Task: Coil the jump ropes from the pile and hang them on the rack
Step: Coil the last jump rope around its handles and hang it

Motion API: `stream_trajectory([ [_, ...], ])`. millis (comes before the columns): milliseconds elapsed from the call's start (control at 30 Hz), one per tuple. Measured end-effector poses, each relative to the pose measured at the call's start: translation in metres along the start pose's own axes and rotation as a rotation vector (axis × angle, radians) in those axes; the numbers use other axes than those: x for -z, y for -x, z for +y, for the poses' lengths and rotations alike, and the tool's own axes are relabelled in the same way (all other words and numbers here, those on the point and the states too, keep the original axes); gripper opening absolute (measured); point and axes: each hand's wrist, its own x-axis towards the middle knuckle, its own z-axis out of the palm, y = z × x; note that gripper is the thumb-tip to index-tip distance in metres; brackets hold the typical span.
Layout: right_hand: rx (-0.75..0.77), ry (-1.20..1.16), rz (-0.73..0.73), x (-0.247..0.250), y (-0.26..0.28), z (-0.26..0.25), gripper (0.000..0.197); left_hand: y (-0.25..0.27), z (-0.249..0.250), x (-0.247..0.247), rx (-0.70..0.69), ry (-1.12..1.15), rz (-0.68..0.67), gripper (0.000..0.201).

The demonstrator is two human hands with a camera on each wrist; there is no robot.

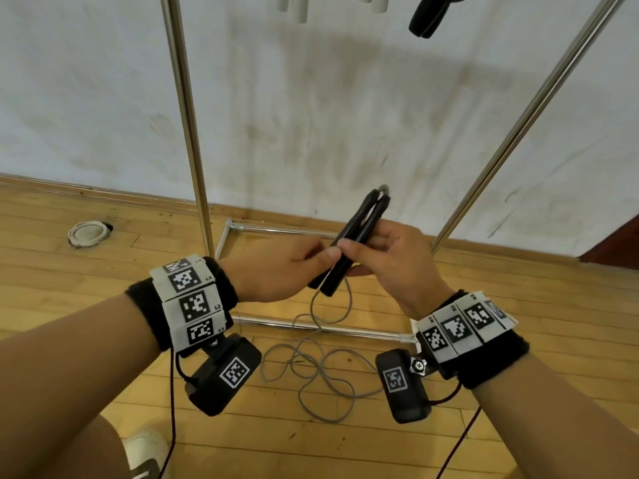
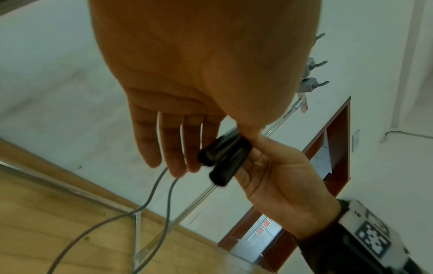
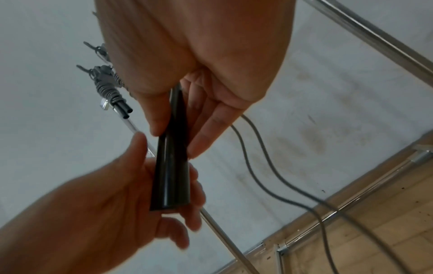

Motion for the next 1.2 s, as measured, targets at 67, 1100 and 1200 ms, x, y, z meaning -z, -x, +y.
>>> stream_trajectory([
  [67,0.013,-0.069,0.046,0.002,-0.001,-0.002,0.014,-0.001,0.002,-0.008,-0.043,0.075,-0.083,0.023],
  [1100,0.084,0.233,0.017,0.04,-0.011,0.001,0.041,0.002,-0.011,0.033,0.045,0.261,0.16,0.013],
  [1200,0.0,0.163,0.013,0.041,-0.012,-0.004,0.042,-0.001,-0.015,0.037,0.076,0.22,0.197,0.013],
])
